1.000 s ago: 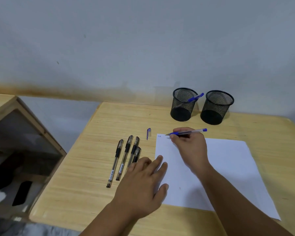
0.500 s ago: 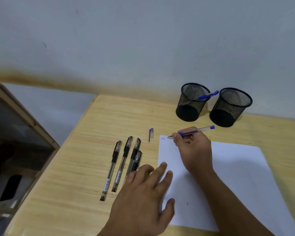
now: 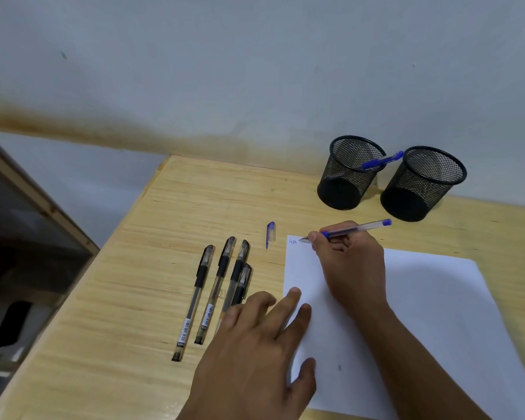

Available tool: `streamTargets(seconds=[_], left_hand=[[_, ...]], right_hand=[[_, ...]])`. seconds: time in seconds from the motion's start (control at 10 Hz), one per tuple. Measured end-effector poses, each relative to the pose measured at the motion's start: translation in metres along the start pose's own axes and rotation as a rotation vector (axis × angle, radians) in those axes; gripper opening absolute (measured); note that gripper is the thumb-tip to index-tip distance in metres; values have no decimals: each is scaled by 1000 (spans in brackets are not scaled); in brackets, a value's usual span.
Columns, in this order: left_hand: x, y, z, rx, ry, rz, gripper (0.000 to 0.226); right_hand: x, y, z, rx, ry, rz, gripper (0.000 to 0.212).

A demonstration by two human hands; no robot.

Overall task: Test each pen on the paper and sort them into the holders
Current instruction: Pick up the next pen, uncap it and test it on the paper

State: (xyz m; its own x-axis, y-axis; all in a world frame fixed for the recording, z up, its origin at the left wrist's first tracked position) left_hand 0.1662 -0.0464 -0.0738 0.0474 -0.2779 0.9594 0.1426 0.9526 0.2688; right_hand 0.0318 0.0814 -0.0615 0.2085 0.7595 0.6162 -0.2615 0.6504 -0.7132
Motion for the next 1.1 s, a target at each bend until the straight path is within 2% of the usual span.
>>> streamTargets(seconds=[0.2,1.1], left_hand=[[0,0,0,4,-7,-13,61],[1,1,0,7,-21,-19,61]], right_hand=[[1,0,0,-7,-35,3,19],[1,1,0,9,13,-2,19]])
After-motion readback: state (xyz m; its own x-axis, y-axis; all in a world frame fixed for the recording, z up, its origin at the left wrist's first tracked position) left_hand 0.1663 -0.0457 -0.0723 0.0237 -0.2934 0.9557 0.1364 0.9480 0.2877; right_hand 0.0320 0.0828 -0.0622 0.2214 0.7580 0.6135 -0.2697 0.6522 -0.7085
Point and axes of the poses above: each hand's wrist, its own z-axis towards the middle knuckle, its own x-axis out of the back of the hand, y = z × x, the point moved 6 cm from there along z, towards the middle knuckle, and after that the axes turned 10 degrees about x, right-handed, at the moved point
